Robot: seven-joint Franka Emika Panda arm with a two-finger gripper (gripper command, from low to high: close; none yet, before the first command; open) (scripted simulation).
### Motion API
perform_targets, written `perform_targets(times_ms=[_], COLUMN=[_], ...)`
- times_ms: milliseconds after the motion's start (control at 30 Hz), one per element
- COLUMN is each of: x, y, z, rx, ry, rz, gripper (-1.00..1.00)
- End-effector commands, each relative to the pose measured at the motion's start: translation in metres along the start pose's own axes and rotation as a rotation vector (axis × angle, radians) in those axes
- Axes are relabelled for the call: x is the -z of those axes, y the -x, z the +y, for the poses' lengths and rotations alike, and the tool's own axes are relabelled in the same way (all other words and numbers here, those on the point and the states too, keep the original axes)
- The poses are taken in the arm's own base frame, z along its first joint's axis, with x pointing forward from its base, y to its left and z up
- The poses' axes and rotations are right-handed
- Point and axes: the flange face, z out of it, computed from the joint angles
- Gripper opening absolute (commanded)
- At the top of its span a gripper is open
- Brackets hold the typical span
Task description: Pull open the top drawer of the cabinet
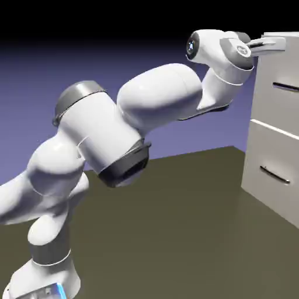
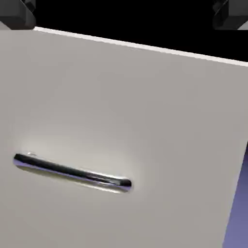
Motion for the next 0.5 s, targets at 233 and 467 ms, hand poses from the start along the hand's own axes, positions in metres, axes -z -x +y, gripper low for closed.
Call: perform_targets(times_ms=[233,467], x=[-0.074,-0.130], y=[-0.064,-0.131], z=[0.001,0.017], rx=[0.584,1.140], ry=[-0.064,-0.118], rz=[-0.028,-0.050], gripper=[0.00,0.00])
